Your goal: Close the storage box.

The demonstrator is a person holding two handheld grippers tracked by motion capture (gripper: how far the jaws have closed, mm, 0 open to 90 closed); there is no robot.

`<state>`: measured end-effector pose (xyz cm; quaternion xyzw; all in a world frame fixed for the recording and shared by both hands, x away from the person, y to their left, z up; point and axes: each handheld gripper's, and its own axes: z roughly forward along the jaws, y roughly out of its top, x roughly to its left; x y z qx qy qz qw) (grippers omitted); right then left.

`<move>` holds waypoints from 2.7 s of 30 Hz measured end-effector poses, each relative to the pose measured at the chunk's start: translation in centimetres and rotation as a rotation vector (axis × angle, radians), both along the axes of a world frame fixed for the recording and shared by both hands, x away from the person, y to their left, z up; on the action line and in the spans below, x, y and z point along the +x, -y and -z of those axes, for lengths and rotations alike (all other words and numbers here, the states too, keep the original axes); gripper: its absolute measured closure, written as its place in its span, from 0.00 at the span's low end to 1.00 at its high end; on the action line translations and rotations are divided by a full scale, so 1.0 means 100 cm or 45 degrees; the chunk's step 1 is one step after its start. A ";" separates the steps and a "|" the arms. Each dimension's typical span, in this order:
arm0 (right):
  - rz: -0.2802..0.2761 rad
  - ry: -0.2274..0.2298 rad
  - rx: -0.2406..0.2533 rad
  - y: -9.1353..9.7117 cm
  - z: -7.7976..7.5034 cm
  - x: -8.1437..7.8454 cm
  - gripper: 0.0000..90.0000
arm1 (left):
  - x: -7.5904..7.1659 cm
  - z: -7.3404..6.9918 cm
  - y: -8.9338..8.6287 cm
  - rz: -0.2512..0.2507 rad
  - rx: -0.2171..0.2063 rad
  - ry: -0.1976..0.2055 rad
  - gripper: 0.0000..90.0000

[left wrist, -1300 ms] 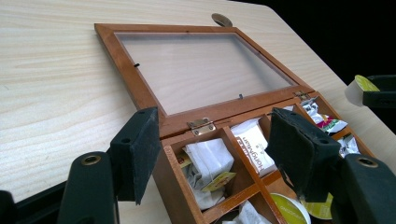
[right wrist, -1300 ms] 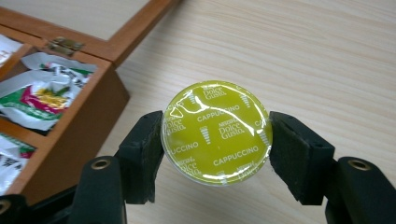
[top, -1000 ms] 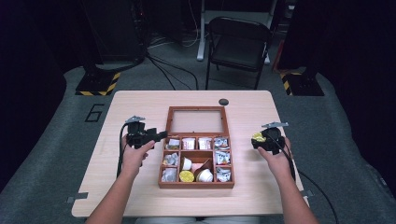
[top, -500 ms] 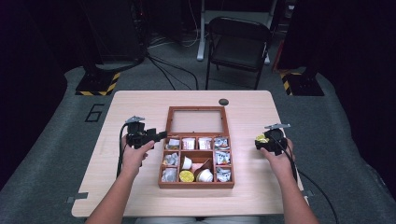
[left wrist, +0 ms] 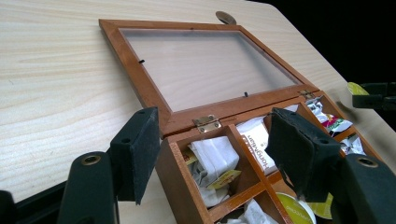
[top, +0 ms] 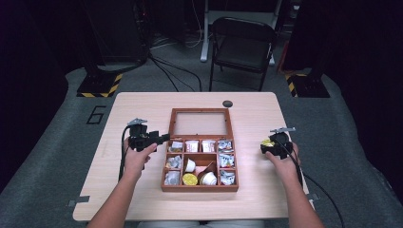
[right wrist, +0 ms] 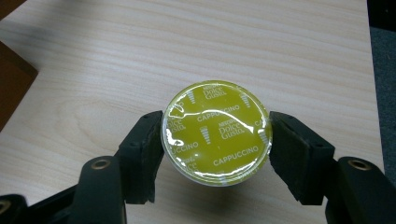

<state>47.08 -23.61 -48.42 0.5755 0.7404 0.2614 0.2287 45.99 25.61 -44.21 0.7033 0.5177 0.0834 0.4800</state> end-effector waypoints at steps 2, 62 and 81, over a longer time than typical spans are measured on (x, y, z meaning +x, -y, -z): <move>0.010 -0.012 0.005 0.000 0.002 0.000 0.41 | 0.000 0.000 0.000 -0.002 -0.001 0.001 0.38; -0.166 0.142 0.135 -0.035 -0.030 -0.014 0.35 | 0.001 0.002 0.001 0.000 0.016 0.002 0.38; -0.264 0.128 0.223 -0.063 -0.048 -0.001 0.39 | 0.009 0.002 0.010 0.029 0.026 -0.014 0.38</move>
